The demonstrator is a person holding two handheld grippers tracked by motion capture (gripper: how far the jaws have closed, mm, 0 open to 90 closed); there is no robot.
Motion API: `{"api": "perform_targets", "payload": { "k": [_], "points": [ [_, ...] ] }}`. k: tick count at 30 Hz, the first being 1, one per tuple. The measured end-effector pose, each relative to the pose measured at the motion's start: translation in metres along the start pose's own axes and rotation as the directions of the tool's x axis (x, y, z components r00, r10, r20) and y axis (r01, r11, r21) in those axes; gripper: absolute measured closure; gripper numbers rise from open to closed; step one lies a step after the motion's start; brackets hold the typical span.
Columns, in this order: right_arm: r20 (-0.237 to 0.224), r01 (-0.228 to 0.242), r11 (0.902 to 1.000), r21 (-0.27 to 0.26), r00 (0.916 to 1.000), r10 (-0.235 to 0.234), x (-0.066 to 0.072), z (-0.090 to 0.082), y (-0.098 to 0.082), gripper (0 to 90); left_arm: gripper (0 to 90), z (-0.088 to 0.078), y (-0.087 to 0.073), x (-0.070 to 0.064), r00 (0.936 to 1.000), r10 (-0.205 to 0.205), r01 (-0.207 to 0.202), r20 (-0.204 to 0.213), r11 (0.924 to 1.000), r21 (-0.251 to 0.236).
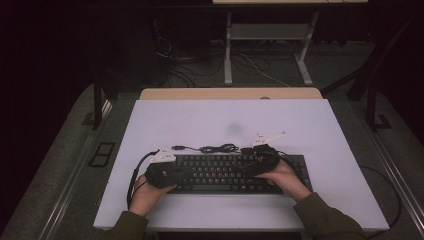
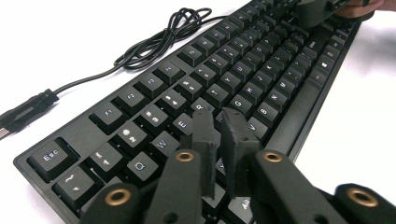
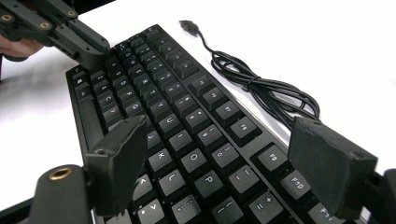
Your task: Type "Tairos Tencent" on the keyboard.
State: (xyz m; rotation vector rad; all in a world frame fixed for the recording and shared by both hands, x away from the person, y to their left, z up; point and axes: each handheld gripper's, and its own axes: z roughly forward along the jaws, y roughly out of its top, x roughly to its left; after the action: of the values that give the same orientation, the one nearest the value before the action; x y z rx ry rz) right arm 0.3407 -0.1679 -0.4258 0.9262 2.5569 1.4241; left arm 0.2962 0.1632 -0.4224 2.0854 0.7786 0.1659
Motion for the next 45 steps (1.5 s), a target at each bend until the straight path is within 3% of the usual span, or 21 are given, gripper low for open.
{"api": "perform_targets", "payload": {
  "k": [4,13,18,26,30,37,40,45],
  "points": [
    [0.006,-0.002,1.0000,-0.004,1.0000,0.002,-0.001,0.000,0.000,18.8,76.3,-0.001,0.000,-0.002,1.0000,-0.002,0.002,0.002,1.0000,-0.010],
    [-0.028,-0.001,1.0000,-0.005,0.9996,0.000,0.002,-0.013,0.000,22.9,48.9,0.005,0.002,-0.005,0.9999,-0.014,0.014,0.003,0.9999,-0.009],
    [-0.026,0.002,0.9999,-0.016,0.9997,-0.002,0.005,-0.022,-0.005,31.4,38.0,0.008,0.004,-0.009,0.9999,-0.012,0.012,0.011,0.9997,-0.021],
    [-0.026,0.012,0.9998,-0.014,0.9996,-0.012,0.007,-0.032,-0.012,47.8,30.8,0.011,0.005,-0.015,0.9997,0.001,0.000,0.025,0.9995,-0.031],
    [-0.024,0.010,0.9999,-0.006,0.9997,-0.011,0.007,-0.033,-0.015,46.7,37.4,0.012,0.006,-0.019,0.9990,0.022,-0.021,0.040,0.9992,-0.035],
    [-0.022,0.003,1.0000,0.003,0.9997,-0.003,0.006,-0.031,-0.015,38.3,73.4,0.013,0.006,-0.025,0.9954,0.047,-0.044,0.083,0.9984,-0.037],
    [-0.020,0.001,1.0000,0.000,0.9998,-0.001,0.006,-0.031,-0.016,36.5,84.4,0.015,0.006,-0.026,0.9941,0.045,-0.042,0.099,0.9988,-0.025],
    [-0.019,-0.002,1.0000,-0.004,0.9998,0.002,0.005,-0.031,-0.016,34.6,88.9,0.019,0.005,-0.026,0.9915,0.045,-0.047,0.122,0.9988,0.010]
  ]
}}
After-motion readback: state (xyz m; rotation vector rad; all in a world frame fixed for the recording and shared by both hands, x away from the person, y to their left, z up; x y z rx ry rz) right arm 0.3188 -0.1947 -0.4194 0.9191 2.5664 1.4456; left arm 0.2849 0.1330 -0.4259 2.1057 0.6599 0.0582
